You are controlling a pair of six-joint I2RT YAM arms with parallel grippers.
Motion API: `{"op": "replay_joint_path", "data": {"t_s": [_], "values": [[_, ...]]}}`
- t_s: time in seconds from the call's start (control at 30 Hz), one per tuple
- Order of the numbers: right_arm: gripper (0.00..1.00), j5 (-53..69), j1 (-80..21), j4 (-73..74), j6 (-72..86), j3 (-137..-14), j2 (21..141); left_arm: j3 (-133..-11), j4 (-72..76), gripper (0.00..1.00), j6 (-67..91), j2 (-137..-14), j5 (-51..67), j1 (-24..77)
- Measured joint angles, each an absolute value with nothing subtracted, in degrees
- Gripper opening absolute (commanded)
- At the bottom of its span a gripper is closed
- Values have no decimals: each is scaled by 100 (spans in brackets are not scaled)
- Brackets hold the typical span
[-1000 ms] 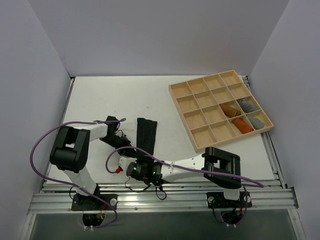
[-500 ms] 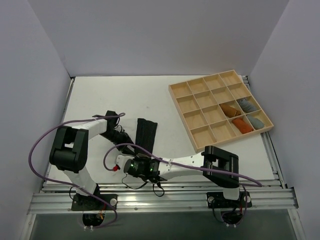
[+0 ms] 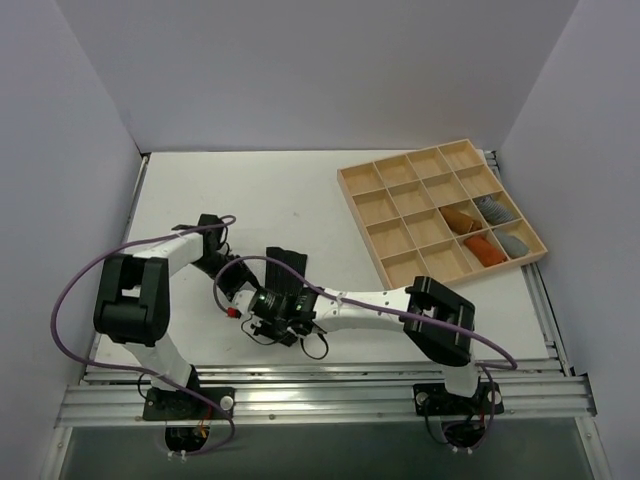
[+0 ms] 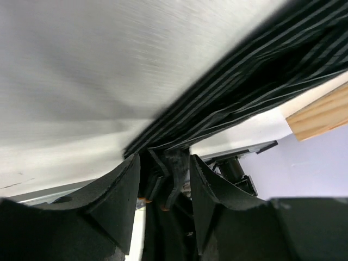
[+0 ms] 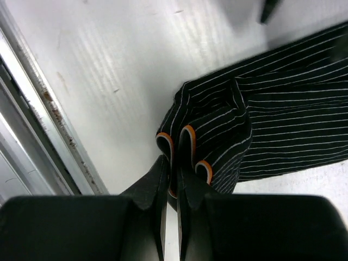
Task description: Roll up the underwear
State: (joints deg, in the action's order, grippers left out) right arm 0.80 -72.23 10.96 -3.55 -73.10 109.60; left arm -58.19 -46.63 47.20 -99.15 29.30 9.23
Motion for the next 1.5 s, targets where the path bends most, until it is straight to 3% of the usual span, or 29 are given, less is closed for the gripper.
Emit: {"op": "replay_joint_path", "data": {"t_s": [0.53, 0.73, 1.13, 1.5], "values": [[0, 2718, -5527, 1621, 130, -8646, 12095, -4571, -3813, 48, 4567, -8698, 2956, 733], [0, 3640, -5098, 1651, 471, -8814, 12337, -4193, -3308, 52, 4635, -8270, 3151, 733], [0, 3872, -5015, 1295, 827, -8593, 12322, -4193, -2912, 60, 5223, -8322, 3177, 733], [0, 3050, -5450, 1079, 897, -8440, 12112, -4016, -2574, 66, 5784, -8512, 3194, 760]]}}
